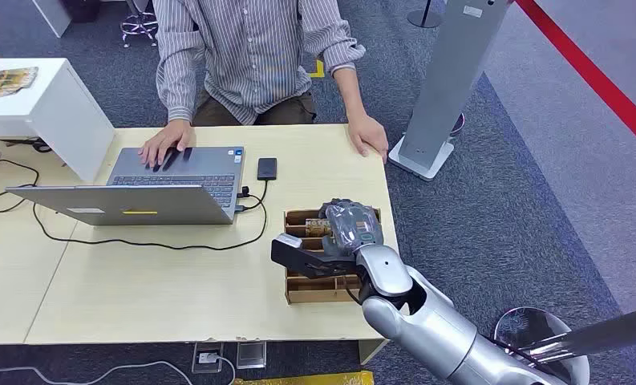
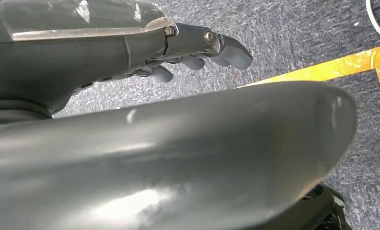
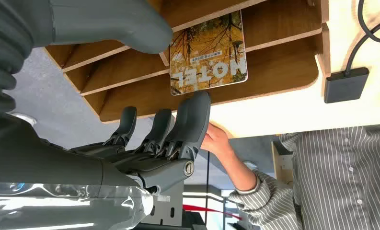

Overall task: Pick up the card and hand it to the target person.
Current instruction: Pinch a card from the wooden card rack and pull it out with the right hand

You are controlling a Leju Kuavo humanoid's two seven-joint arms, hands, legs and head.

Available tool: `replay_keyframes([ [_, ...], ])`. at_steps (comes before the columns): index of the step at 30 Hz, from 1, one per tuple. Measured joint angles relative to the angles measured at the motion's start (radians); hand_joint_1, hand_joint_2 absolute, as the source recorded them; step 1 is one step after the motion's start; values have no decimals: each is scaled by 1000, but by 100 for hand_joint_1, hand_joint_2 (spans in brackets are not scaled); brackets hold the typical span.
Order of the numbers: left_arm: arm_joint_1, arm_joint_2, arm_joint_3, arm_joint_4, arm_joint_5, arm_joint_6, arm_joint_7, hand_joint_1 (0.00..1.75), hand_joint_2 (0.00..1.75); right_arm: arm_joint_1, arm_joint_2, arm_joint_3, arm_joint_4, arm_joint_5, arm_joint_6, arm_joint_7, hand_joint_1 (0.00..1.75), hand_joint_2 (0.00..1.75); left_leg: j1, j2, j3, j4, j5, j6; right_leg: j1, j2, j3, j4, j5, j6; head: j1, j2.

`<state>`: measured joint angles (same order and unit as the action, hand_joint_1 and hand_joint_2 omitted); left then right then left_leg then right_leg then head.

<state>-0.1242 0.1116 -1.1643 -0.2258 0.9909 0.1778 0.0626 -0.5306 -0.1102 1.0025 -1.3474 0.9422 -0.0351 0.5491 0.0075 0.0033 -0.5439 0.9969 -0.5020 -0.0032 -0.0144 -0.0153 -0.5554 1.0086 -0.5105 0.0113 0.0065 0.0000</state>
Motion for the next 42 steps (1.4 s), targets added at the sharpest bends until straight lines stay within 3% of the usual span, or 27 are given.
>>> replay_keyframes([
  [18,-1,0,0,0,-1,-2,-2,0,0,-1,3,0,31,-9,-2,-3,59,175,0,0,0,0,0,0,0,0,0,0,0,0,0,0],
  [20,-2,0,0,0,-1,-2,-2,0,0,-1,3,0,33,-9,-2,-3,72,175,0,0,0,0,0,0,0,0,0,0,0,0,0,0],
  [25,-1,0,0,0,-1,-2,-3,0,0,-2,3,-1,34,-9,-2,-2,126,175,0,0,0,0,0,0,0,0,0,0,0,0,0,0],
  [33,-1,0,0,0,-1,-1,-8,0,0,-8,3,-1,35,-14,0,-2,137,175,0,0,0,0,0,0,0,0,0,0,0,0,0,0],
  [37,0,0,0,0,-2,-2,-25,0,175,-10,3,-1,35,-19,1,-1,140,175,0,0,0,0,0,0,0,0,0,0,0,0,0,0],
  [42,0,0,0,0,-11,-7,-43,0,175,-11,3,0,35,-21,0,2,140,175,0,0,0,0,0,0,0,0,0,0,0,0,0,0],
])
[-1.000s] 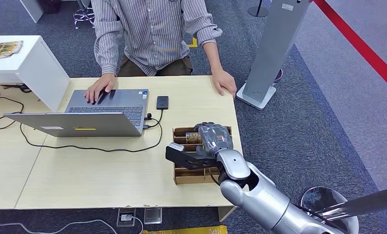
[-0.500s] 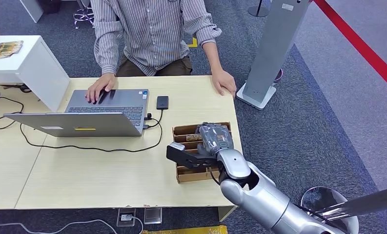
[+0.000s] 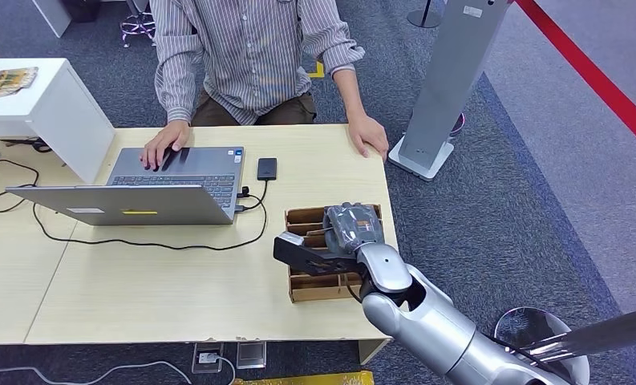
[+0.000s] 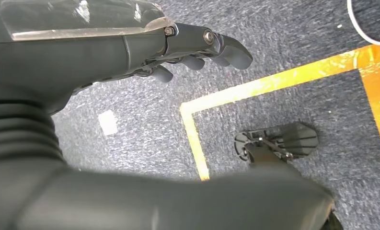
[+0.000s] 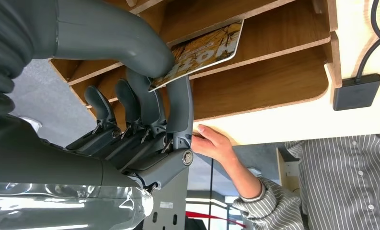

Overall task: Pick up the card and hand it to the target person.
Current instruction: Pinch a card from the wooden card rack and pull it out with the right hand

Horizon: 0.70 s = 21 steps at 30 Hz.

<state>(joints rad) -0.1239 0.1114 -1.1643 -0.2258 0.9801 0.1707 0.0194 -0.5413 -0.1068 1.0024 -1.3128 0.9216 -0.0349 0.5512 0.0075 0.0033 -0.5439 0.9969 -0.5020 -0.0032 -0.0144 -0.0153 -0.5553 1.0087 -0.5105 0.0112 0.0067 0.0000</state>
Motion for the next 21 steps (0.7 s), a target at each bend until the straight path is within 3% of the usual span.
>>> replay_keyframes([
  [21,9,0,0,0,4,9,9,0,175,0,-1,-3,-2,-11,-28,17,140,175,0,0,0,0,0,0,0,0,0,0,0,0,0,0],
])
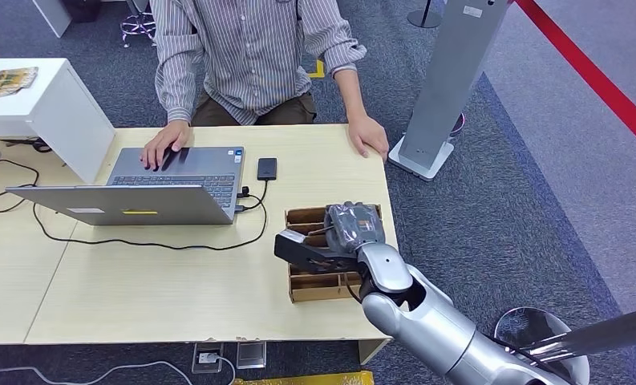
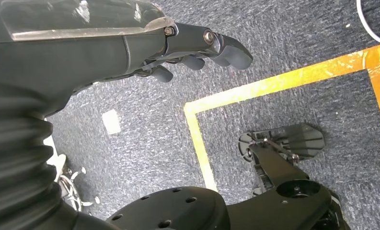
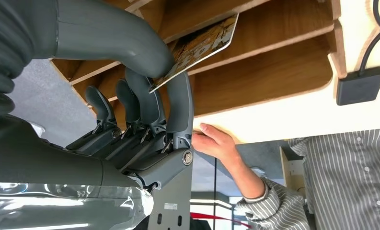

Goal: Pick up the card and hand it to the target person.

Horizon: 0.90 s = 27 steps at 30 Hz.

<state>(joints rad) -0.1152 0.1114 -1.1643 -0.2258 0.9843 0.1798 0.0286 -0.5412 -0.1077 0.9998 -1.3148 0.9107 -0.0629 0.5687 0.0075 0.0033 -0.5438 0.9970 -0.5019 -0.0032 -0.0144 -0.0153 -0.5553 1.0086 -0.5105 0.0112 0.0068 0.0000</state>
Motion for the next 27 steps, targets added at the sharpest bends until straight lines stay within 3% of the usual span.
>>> replay_keyframes([
  [8,7,0,0,0,18,7,13,0,175,-11,-47,-73,-130,-60,-15,105,140,175,0,0,0,0,0,0,0,0,0,0,0,0,1,0],
  [15,9,0,0,0,27,6,11,0,175,-16,-93,-176,-315,-67,-17,113,140,175,0,0,1,0,0,0,0,0,0,0,0,0,0,0],
  [23,8,-3,0,0,25,-2,4,0,175,-16,-101,-215,-394,-45,-26,72,140,175,0,0,0,0,0,0,0,0,0,0,0,0,0,0],
  [27,6,-6,0,0,15,-4,2,0,175,-17,-86,-222,-356,8,-132,-1,140,175,0,0,0,0,0,0,0,0,0,0,0,0,1,0],
])
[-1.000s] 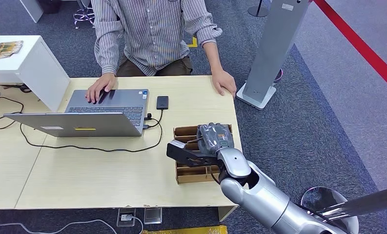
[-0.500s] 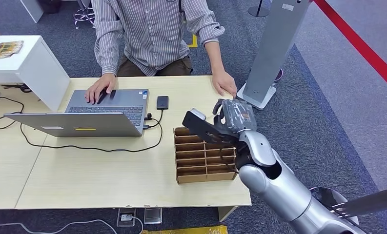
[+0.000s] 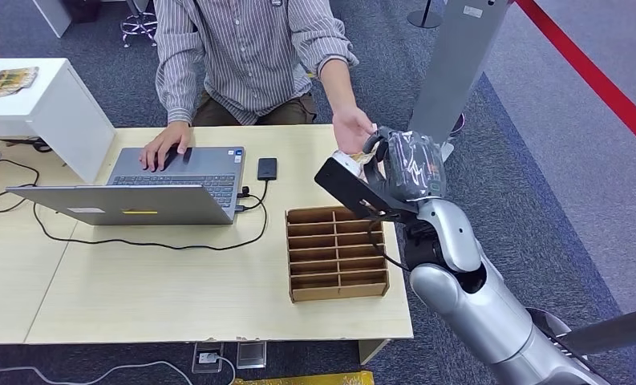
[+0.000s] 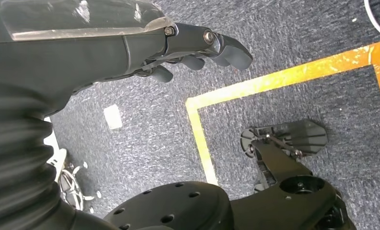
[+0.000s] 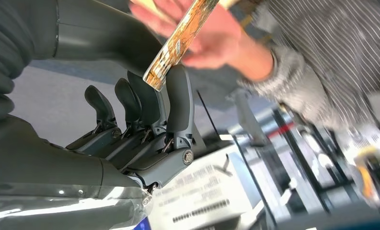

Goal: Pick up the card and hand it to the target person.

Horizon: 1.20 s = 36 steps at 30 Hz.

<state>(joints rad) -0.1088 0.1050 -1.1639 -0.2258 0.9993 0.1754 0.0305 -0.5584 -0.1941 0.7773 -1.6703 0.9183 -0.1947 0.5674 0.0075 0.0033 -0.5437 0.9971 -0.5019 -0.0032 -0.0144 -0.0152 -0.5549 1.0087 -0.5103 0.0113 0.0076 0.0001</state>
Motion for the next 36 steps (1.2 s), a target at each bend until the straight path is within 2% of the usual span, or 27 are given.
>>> replay_keyframes([
  [4,-5,-6,0,0,-14,-3,-1,0,175,-7,22,-5,102,143,-168,-63,140,175,0,0,0,0,0,0,0,0,0,0,0,0,0,0],
  [7,-12,-11,0,0,-20,-5,3,0,175,-15,40,-7,198,204,-254,-97,140,175,0,0,0,0,0,0,0,0,0,0,0,0,-1,0],
  [11,-19,-16,0,0,-21,-5,10,0,175,-25,67,-10,326,238,-326,-123,140,175,0,0,0,0,0,0,0,0,0,0,0,0,-1,0],
  [14,-21,-18,0,0,-21,-5,11,0,175,-32,85,-15,405,246,-343,-129,140,175,0,0,0,0,0,0,0,0,0,0,0,0,-1,0],
  [18,-20,-18,0,0,-21,-4,14,0,175,-39,106,-21,477,237,-346,-137,0,175,0,0,0,0,0,0,0,0,0,0,0,0,-1,0],
  [19,-20,-18,-1,0,-23,-3,16,0,175,-40,109,-23,489,236,-346,-138,0,175,0,0,0,0,0,0,0,0,0,0,0,0,-1,0],
  [23,-19,-18,-2,0,-28,4,15,0,0,-42,121,-26,530,230,-350,-138,0,175,0,0,0,0,0,0,0,0,0,0,0,0,0,0],
  [30,-14,-18,-1,0,-20,12,6,0,0,-40,134,-30,558,186,-387,-156,0,175,0,0,0,0,0,0,0,0,0,0,0,0,-1,0],
  [36,-5,-18,-1,0,-8,19,1,0,0,6,147,-47,519,-181,-410,-352,0,175,0,0,0,0,0,0,0,0,0,0,0,0,0,0],
])
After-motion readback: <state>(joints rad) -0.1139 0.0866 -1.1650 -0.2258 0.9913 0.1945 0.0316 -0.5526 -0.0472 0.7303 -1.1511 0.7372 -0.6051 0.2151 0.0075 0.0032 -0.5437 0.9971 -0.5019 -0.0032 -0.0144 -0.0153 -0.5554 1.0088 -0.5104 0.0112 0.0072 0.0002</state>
